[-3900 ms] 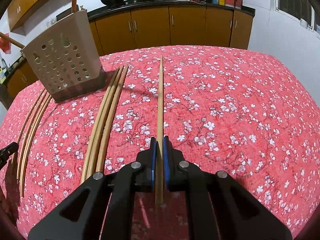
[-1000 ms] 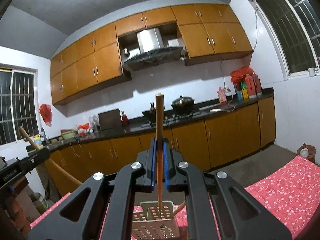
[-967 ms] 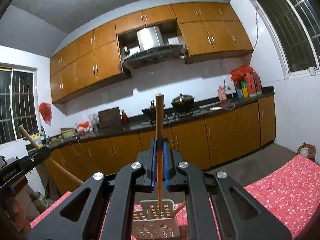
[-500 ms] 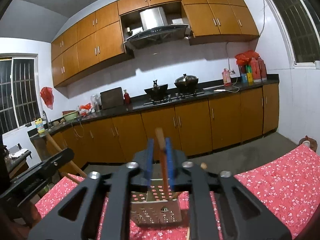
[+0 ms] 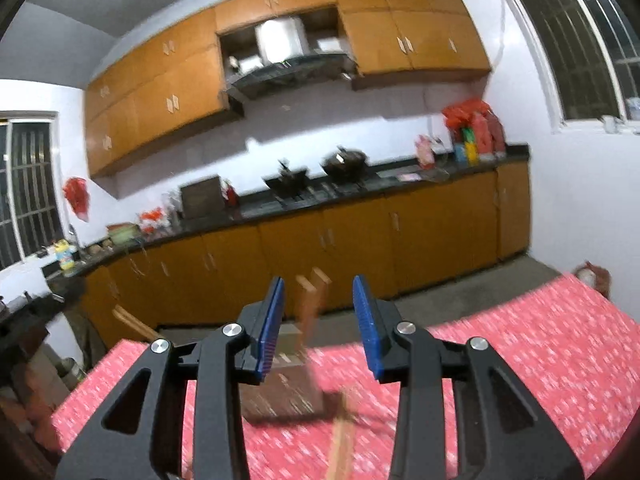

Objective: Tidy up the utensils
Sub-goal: 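Open both grippers to drop the chopsticks into the holder, then grasp a chopstick with the right gripper while the left gripper grasps another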

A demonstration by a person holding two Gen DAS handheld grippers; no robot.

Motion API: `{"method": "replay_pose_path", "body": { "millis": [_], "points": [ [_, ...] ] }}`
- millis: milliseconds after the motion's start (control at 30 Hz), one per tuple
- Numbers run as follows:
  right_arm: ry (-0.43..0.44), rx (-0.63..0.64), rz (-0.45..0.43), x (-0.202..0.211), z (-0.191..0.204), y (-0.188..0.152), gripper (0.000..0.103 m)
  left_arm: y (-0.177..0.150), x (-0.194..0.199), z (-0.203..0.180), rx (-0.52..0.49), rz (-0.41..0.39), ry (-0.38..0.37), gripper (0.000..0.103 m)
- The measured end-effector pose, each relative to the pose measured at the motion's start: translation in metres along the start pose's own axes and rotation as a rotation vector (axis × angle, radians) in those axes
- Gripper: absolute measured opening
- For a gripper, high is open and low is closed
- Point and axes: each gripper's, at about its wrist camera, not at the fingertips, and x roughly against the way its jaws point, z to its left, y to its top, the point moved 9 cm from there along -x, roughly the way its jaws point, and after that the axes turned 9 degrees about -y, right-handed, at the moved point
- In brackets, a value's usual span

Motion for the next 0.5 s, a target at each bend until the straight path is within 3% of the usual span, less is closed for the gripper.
{"method": "replay_pose_path", "body": {
  "millis": [33, 167, 267, 333, 500],
  "points": [
    [-0.016, -0.001, 0.029, -0.004, -0.007, -0.01, 0.037, -0.008, 0.005, 0.01, 0.007, 0.013, 0.027, 0.033],
    [-0.086, 0.005, 0.283, -0.043, -0.035, -0.083, 0.037, -0.051, 0.007, 0.051, 0.031, 0.122, 0.123, 0.035],
    [-0.062, 0.022, 0.442, -0.06, -0.036, -0.134, 0.034, -0.09, -0.001, 0.077, 0.065, 0.245, 0.165, 0.035],
    [-0.019, 0.024, 0.516, -0.064, -0.027, -0.16, 0.021, -0.119, -0.005, 0.088, 0.072, 0.323, 0.186, 0.035],
    [0.045, 0.058, 0.571, -0.06, -0.001, -0.19, 0.016, -0.173, -0.01, 0.094, 0.086, 0.443, 0.176, 0.035]
  ]
}}
